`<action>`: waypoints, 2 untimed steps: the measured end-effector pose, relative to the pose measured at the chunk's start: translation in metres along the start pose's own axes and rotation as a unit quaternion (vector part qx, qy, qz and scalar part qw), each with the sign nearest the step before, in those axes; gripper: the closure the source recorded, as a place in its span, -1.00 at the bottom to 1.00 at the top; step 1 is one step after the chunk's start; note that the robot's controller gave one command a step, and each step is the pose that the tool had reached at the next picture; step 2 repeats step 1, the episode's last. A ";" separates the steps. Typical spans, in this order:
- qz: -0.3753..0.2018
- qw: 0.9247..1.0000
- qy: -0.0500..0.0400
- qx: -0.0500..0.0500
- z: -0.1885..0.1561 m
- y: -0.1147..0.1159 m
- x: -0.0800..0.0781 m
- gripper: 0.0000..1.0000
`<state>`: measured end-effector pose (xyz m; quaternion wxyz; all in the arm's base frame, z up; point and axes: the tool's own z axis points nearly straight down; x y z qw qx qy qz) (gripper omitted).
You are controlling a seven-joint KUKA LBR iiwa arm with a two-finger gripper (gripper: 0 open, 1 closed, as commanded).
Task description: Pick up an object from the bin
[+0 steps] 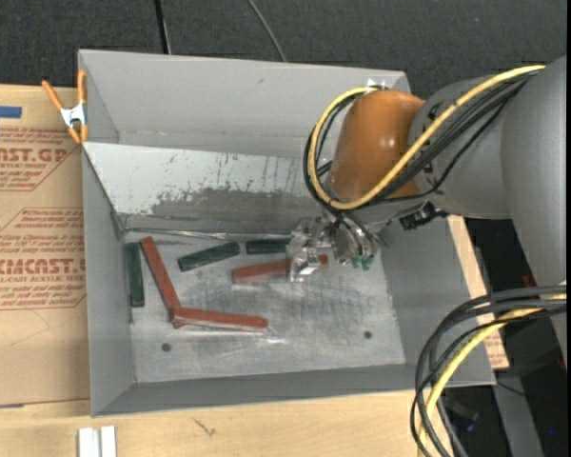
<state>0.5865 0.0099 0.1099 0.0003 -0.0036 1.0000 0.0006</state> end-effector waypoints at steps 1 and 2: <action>-0.015 1.000 -0.001 0.001 -0.091 -0.033 0.035 1.00; -0.015 1.000 -0.001 0.001 -0.091 -0.033 0.035 1.00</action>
Offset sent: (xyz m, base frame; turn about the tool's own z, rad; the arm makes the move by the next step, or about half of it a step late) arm 0.0000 0.0000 0.0000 0.0000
